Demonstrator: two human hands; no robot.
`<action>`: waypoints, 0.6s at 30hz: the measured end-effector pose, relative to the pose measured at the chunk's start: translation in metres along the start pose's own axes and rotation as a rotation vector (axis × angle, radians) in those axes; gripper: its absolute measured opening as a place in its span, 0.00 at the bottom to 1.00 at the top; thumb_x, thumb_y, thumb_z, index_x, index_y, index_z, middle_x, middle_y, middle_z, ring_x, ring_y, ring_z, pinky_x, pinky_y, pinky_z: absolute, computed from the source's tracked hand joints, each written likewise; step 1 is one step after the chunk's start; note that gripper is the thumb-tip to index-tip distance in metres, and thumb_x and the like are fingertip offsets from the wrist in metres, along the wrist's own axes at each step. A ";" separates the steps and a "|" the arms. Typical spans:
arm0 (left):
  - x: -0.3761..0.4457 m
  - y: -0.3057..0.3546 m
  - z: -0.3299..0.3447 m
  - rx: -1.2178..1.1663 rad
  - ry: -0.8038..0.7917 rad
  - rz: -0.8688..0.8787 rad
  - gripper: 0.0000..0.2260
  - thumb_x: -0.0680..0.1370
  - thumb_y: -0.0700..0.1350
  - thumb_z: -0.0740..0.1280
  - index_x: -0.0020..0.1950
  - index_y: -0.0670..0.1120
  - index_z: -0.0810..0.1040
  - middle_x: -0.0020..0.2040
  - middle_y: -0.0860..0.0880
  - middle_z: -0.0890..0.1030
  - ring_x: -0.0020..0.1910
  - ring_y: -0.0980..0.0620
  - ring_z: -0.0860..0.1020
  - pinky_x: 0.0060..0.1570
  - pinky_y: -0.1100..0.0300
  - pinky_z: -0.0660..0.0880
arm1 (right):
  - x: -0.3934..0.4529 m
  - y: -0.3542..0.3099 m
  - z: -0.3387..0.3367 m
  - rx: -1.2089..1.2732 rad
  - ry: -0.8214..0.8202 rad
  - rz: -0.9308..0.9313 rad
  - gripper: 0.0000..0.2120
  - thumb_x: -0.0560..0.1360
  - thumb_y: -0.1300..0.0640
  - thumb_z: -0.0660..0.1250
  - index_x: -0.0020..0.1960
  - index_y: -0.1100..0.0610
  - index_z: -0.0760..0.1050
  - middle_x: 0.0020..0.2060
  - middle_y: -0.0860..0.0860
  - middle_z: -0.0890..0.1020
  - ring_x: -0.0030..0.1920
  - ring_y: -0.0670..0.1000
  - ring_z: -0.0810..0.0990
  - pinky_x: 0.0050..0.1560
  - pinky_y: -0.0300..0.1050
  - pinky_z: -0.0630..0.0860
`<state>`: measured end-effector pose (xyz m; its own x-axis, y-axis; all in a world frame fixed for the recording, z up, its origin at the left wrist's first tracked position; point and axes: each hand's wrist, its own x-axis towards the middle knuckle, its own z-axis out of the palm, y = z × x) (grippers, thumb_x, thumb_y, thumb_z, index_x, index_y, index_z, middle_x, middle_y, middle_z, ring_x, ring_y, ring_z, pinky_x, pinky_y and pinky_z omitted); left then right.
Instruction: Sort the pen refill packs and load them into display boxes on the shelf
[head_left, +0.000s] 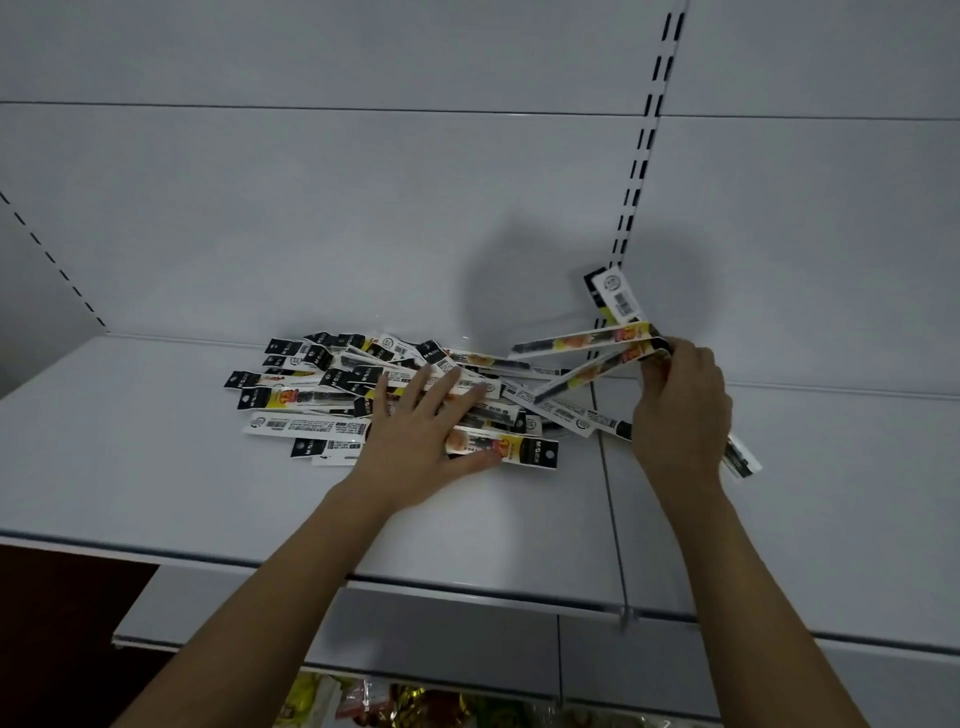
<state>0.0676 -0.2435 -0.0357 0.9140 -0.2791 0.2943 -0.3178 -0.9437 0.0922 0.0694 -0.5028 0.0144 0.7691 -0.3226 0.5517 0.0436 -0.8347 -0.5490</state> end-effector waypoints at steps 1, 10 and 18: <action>0.000 0.001 -0.002 -0.049 0.059 -0.005 0.43 0.70 0.79 0.48 0.80 0.59 0.47 0.81 0.52 0.51 0.80 0.48 0.48 0.74 0.34 0.44 | 0.000 -0.010 0.005 0.008 -0.024 -0.025 0.09 0.81 0.61 0.61 0.60 0.62 0.74 0.52 0.60 0.77 0.51 0.61 0.75 0.48 0.52 0.66; 0.026 0.020 -0.034 -0.267 0.361 -0.004 0.45 0.68 0.71 0.63 0.78 0.47 0.59 0.71 0.47 0.71 0.72 0.47 0.67 0.73 0.37 0.57 | -0.004 -0.102 0.029 0.005 -0.204 -0.122 0.12 0.80 0.60 0.61 0.62 0.60 0.72 0.55 0.57 0.76 0.55 0.59 0.75 0.55 0.55 0.70; 0.056 0.032 -0.055 -0.673 0.244 -0.039 0.11 0.82 0.41 0.62 0.63 0.42 0.68 0.47 0.45 0.80 0.42 0.45 0.79 0.41 0.49 0.75 | -0.007 -0.113 0.035 0.063 -0.136 -0.142 0.09 0.82 0.59 0.59 0.60 0.60 0.72 0.52 0.58 0.76 0.52 0.60 0.75 0.51 0.57 0.71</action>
<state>0.0951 -0.2801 0.0358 0.8704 -0.1251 0.4762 -0.4445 -0.6155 0.6508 0.0815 -0.3903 0.0506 0.8313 -0.1366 0.5388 0.1943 -0.8368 -0.5119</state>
